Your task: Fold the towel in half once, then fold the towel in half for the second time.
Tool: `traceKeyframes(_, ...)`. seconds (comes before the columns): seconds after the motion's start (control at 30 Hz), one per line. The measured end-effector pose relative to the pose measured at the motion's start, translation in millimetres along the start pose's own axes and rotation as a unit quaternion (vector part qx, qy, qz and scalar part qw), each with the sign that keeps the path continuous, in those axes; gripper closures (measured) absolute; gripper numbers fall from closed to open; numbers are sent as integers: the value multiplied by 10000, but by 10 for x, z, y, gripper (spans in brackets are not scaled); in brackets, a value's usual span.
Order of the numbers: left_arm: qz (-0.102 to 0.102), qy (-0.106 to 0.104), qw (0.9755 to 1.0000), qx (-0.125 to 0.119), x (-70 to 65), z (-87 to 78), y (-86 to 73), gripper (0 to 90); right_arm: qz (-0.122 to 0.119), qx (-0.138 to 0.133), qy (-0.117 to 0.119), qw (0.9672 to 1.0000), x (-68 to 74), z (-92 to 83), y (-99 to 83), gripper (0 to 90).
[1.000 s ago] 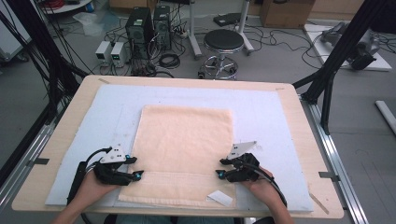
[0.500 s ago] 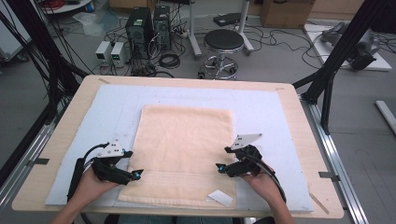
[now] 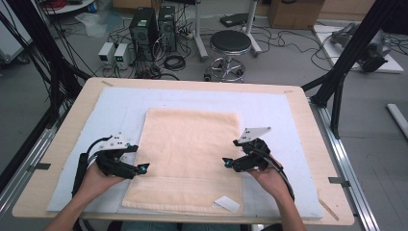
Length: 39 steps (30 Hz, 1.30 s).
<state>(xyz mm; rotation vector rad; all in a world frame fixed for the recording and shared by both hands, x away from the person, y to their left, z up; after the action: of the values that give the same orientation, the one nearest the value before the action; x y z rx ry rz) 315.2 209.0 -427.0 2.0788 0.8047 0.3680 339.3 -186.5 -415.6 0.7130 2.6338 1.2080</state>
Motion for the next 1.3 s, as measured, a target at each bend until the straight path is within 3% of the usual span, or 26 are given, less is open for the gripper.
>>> traceKeyframes(0.23,-55,14,10000,64,27,29,7,163,89,45,-21,9999,-79,18,14,219)
traceKeyframes(0.43,-120,94,9999,51,107,64,113,171,68,30,-115,9999,-155,-5,80,219)
traceKeyframes(0.6,-113,183,9998,3,302,69,314,194,164,-143,-155,9996,-291,-33,215,211)
traceKeyframes(0.7,-195,245,9995,27,453,90,430,194,174,-255,-202,9993,-398,-52,316,211)
traceKeyframes(0.8,-346,260,9990,-104,596,135,556,204,225,-328,-303,9987,-530,-69,405,211)
traceKeyframes(0.93,-429,448,9981,27,784,256,695,206,212,-282,-391,9986,-727,-47,512,212)
traceKeyframes(1.07,-582,616,9964,-64,970,416,780,208,379,-218,-530,9976,-989,26,546,215)
traceKeyframes(1.13,-803,603,9947,-212,1065,512,774,217,407,-324,-621,9967,-1089,82,522,244)
traceKeyframes(1.3,-1081,1024,9887,-175,1274,735,639,240,729,-51,-686,9950,-1282,294,362,240)
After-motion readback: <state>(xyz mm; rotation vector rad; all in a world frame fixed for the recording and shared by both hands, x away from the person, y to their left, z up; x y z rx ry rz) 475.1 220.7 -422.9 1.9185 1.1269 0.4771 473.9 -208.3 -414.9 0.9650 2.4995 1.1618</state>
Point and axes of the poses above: each handheld gripper's, and its own axes: z roughly forward along the jaws, y roughly out of its top, x roughly to its left, the point moved 3 cm from there along z, roughly forward along the jaws, and after that the axes turned 5 degrees about y, right-handed, at the moved point
